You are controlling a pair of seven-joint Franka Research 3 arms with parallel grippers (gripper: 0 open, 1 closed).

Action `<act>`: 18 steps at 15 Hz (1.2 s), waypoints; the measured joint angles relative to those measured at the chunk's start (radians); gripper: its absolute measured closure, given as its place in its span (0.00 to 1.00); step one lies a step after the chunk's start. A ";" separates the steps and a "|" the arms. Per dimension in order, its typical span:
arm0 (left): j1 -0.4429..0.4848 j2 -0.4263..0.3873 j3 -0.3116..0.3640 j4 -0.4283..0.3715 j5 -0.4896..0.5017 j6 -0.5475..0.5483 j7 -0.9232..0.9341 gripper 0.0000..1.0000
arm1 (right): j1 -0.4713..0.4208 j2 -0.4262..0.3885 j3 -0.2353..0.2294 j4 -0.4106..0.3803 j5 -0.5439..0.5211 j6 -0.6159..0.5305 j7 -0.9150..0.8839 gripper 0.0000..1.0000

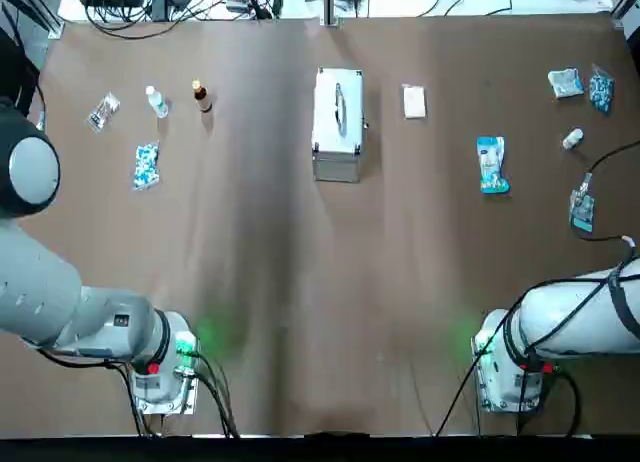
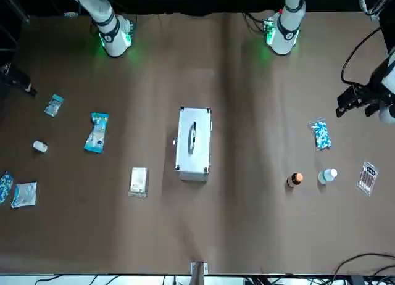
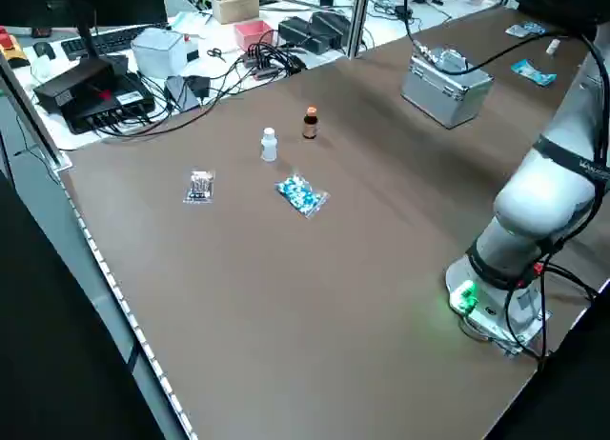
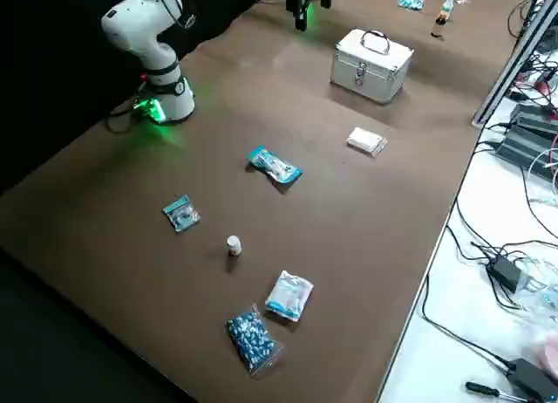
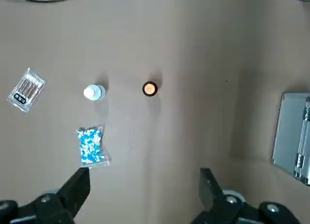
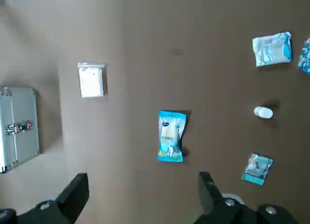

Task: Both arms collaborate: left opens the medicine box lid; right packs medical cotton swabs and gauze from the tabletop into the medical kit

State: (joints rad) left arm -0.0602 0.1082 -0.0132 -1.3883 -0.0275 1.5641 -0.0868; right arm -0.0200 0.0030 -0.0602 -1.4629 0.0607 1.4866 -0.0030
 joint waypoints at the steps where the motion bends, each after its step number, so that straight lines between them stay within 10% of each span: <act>1: 0.000 0.000 0.000 0.000 0.000 0.000 0.000 0.00 | -0.006 0.000 0.000 -0.001 0.000 0.000 0.002 0.00; 12: 0.023 0.008 -0.011 -0.021 0.000 -0.006 0.015 0.00 | -0.008 0.005 0.015 -0.004 0.003 -0.024 0.007 0.00; 18: 0.011 0.073 -0.109 -0.131 -0.091 -0.007 0.017 0.00 | 0.140 0.117 0.036 -0.025 0.102 0.036 0.010 0.00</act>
State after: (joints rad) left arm -0.0492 0.1808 -0.1225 -1.5191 -0.1188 1.5567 -0.0701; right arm 0.1196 0.1201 -0.0243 -1.4880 0.1623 1.5222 0.0074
